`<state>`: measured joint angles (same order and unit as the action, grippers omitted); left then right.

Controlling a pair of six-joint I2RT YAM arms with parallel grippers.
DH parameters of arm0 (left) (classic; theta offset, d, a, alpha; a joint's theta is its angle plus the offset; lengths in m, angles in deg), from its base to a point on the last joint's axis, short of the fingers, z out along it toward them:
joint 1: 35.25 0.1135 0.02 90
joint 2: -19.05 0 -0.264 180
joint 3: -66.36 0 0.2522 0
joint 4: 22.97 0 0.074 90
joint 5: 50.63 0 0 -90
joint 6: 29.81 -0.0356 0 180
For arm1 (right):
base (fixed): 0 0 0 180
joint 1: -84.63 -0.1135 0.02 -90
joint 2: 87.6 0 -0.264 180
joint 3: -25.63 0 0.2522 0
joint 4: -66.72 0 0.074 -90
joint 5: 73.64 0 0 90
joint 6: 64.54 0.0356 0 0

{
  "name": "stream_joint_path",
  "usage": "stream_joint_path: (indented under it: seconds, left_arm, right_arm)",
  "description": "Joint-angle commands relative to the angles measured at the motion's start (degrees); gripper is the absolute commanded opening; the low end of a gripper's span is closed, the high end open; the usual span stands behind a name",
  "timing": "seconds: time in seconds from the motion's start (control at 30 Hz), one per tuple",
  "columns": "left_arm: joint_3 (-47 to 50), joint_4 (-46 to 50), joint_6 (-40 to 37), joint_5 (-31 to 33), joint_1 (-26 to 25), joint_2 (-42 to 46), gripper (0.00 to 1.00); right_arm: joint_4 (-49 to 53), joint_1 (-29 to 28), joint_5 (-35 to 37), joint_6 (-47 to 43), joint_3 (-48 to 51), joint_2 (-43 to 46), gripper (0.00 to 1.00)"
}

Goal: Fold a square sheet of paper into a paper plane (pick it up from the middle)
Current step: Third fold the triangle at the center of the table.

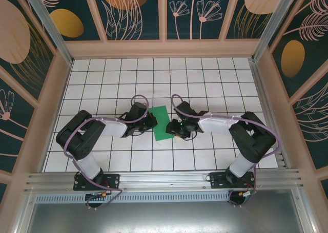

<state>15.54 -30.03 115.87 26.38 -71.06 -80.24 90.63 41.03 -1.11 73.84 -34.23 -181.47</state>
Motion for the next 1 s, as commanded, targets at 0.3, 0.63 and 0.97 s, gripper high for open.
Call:
stream_joint_path:
  seconds: [0.3,0.63,0.97]
  left_arm:
    - [3.4,10.2,0.0,5.0,0.0,-4.2,0.0]
    - [3.8,10.0,0.0,5.1,-0.1,-4.1,0.0]
    - [4.4,9.7,-0.1,5.1,-0.1,-3.7,0.0]
  right_arm:
    - [-4.3,-2.1,-2.5,-0.8,-3.7,-2.8,0.45]
    - [-20.2,0.0,-6.4,1.9,2.9,0.8,0.5]
    - [-35.2,4.1,-12.3,5.9,8.0,-0.1,0.51]
